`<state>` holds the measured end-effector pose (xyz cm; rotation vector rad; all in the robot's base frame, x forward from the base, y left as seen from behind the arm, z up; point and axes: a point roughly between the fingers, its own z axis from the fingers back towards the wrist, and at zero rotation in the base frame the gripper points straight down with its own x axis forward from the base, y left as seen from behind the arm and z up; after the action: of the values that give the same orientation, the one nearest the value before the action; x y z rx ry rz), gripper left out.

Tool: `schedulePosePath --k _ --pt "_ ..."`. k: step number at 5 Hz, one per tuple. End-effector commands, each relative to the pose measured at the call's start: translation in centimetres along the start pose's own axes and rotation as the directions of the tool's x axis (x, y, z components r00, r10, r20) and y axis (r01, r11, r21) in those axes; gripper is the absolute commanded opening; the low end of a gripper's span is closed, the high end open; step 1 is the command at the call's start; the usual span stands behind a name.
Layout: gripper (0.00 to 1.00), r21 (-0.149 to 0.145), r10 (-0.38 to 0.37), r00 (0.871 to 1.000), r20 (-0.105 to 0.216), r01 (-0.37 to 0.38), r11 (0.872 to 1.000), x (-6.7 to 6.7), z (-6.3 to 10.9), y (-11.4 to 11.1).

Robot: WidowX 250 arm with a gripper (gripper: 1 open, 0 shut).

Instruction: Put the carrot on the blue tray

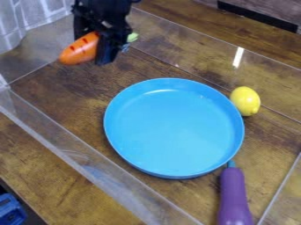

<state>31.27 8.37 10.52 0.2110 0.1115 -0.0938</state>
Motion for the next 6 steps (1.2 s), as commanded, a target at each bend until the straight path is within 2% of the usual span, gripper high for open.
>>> schedulePosePath --k 1,2,3,5,6 --pt "0.00 -0.003 0.028 0.999 0.046 -0.027 1.000 0.5 1.1 -1.5" --pt "0.00 -0.014 0.040 0.999 0.030 -0.040 0.999 -0.3 0.5 -3.3" --pt "0.00 -0.020 0.042 0.998 0.042 -0.041 0.999 -0.8 1.7 -4.4" --pt "0.00 -0.033 0.058 0.997 0.045 -0.057 0.998 -1.4 1.5 -5.6" --pt "0.00 -0.045 0.038 0.998 0.057 -0.035 0.998 -1.0 1.7 -6.7"
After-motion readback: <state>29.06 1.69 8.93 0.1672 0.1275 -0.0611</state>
